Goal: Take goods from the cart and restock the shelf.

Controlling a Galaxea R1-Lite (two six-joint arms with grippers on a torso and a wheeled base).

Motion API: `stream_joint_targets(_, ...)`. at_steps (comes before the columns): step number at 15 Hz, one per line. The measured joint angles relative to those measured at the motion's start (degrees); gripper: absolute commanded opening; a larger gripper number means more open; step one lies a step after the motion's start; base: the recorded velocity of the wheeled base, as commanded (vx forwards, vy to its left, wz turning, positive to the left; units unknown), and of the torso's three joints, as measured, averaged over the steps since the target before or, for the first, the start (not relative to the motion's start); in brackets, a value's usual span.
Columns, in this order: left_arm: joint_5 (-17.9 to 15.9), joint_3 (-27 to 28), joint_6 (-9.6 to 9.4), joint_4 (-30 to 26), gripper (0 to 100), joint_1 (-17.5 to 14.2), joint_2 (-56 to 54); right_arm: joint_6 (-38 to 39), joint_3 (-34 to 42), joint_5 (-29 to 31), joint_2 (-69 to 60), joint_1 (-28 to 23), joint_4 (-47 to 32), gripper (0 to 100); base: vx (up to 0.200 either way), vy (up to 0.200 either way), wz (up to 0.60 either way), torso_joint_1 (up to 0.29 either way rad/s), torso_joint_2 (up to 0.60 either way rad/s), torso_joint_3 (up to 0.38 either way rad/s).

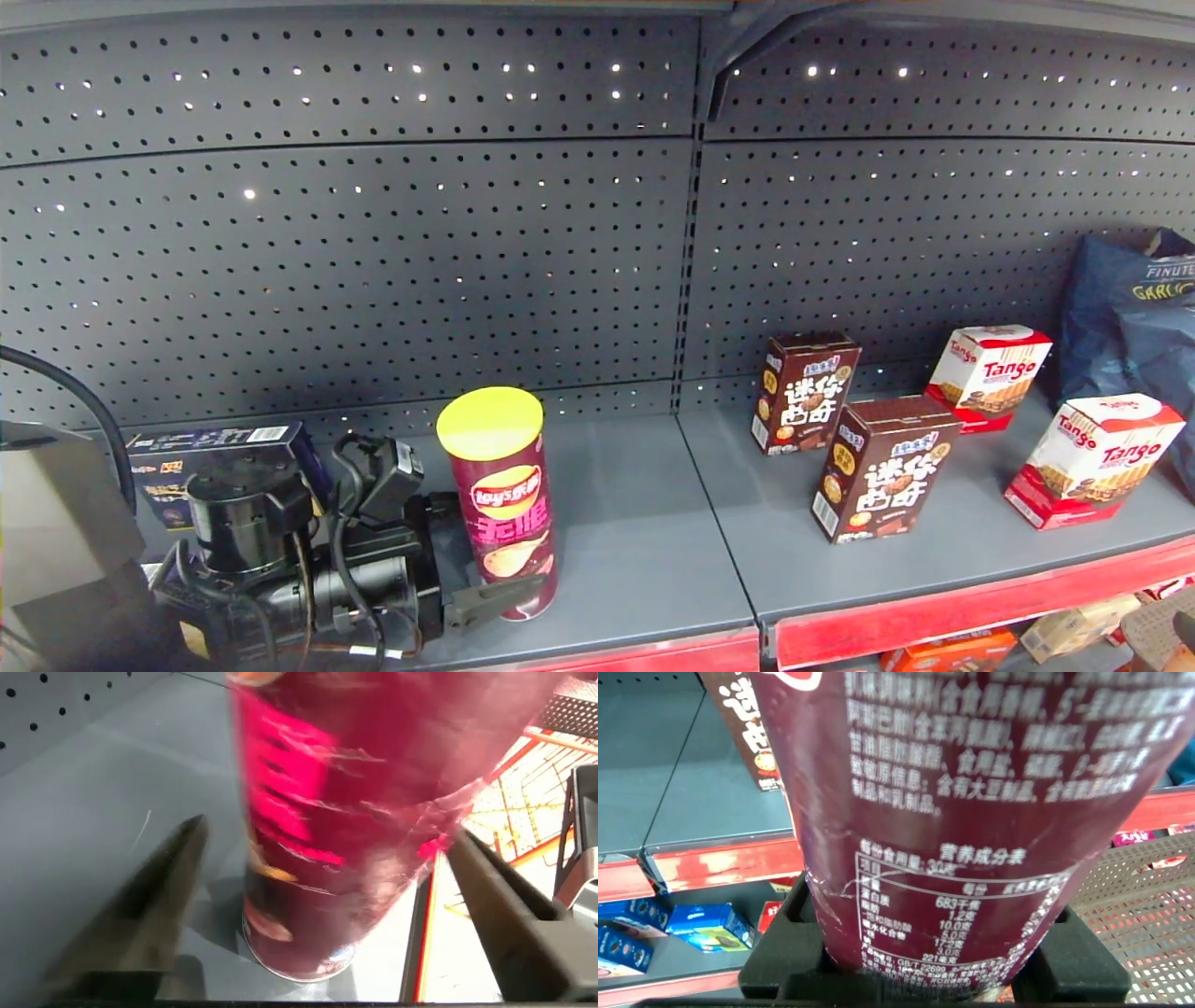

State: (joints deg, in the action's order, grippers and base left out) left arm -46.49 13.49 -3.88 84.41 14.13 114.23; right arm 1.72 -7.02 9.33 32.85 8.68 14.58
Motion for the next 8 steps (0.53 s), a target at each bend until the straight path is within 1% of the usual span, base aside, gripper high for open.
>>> stream_joint_targets(3,0.02,-0.3,0.02,0.04,100,0.01,-0.56,0.0,0.0,-0.02,-0.09,-0.02,0.0,0,0.0,0.0,0.0,0.0,0.0,0.0)
stream_joint_targets(5,0.0,-2.06,-0.02,0.09,100,-0.07,-2.1,0.02,0.0,0.06,-0.26,-0.02,-0.02,0,0.0,0.0,0.0,0.0,0.0,0.0)
stream_joint_targets(8,-0.17,-5.56,-0.02,1.43,100,-2.26,-5.46,0.05,0.0,0.02,-0.44,0.05,-0.02,0,0.0,0.0,0.0,0.0,0.0,0.0)
